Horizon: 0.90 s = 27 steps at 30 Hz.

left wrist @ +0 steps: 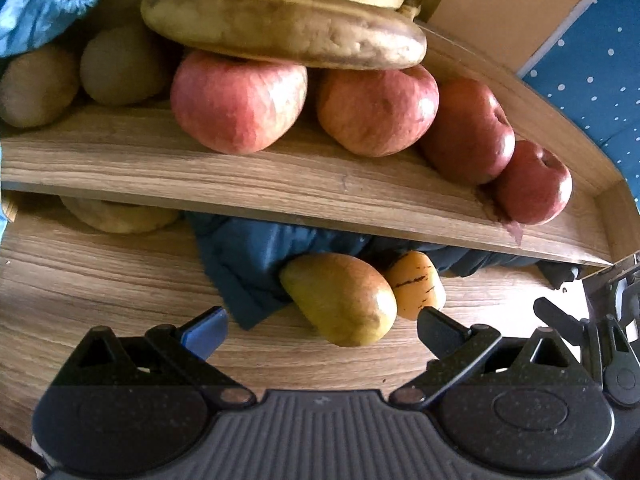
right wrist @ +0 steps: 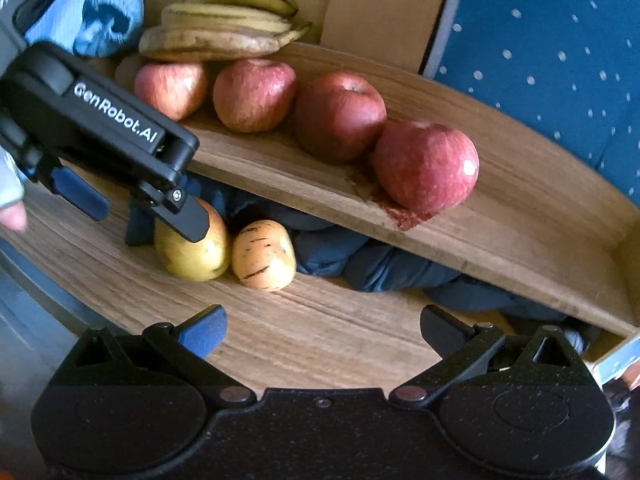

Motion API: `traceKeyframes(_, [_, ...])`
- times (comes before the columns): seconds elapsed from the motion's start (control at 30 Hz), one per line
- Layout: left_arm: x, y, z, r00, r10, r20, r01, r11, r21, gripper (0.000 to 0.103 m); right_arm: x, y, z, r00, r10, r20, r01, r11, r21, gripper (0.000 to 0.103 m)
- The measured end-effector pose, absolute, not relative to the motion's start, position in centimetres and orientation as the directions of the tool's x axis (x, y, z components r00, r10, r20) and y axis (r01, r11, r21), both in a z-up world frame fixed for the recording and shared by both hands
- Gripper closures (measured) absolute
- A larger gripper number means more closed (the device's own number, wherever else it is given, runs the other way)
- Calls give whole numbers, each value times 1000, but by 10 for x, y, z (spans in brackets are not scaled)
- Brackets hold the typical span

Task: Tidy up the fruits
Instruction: 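Move both grippers past the tray toward the fruits under the shelf, then grasp the yellow pear with the left gripper while the right grasps the striped fruit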

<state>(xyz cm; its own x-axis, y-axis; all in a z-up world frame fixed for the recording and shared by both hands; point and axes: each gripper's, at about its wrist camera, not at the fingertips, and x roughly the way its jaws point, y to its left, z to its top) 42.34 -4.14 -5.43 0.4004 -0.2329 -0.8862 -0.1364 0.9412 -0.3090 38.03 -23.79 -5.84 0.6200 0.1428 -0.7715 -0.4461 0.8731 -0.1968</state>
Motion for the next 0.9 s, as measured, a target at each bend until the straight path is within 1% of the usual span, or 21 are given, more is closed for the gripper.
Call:
traceKeyframes(0.63, [439,-42,-65,394,-281,-875,-187,908,-376,1,398,-217,-71,638,175,-750,-493,841,-223,1])
traceKeyframes(0.77, [439,-39,-69,393,-299,-870,-207,893,-400,1,401,-214,-73,635,189,-749,-506,835,-219,9])
traceKeyframes(0.9, [438,-38,-71,390,-313,-866,-218,882,-417,6,402,-212,-75,629,200,-752,-517,829,-212,14])
